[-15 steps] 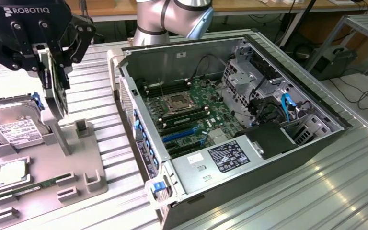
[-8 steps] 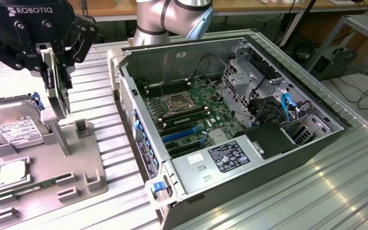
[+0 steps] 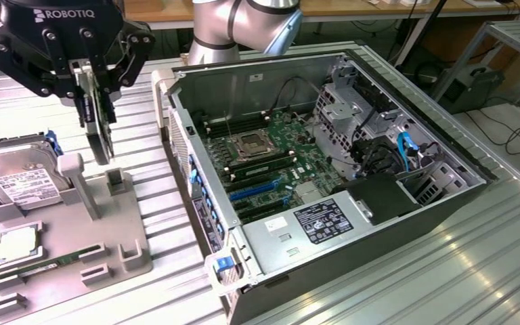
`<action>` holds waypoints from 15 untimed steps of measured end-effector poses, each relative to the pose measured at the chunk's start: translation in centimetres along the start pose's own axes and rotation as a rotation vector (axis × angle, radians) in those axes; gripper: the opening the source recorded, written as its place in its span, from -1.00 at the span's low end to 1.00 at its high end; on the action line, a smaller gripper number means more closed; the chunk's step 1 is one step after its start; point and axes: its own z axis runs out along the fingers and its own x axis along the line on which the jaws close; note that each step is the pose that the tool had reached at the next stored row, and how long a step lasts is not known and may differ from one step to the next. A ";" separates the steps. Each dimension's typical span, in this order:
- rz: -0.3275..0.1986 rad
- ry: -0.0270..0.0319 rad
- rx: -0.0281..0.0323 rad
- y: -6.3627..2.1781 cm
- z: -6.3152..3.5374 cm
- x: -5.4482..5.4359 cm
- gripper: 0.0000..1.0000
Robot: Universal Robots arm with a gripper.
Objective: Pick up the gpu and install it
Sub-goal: 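Pick up the gpu and move the gpu toward the slot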
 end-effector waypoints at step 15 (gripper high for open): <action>0.000 0.0000 0.0006 0.02 0.02 -2.5 -0.44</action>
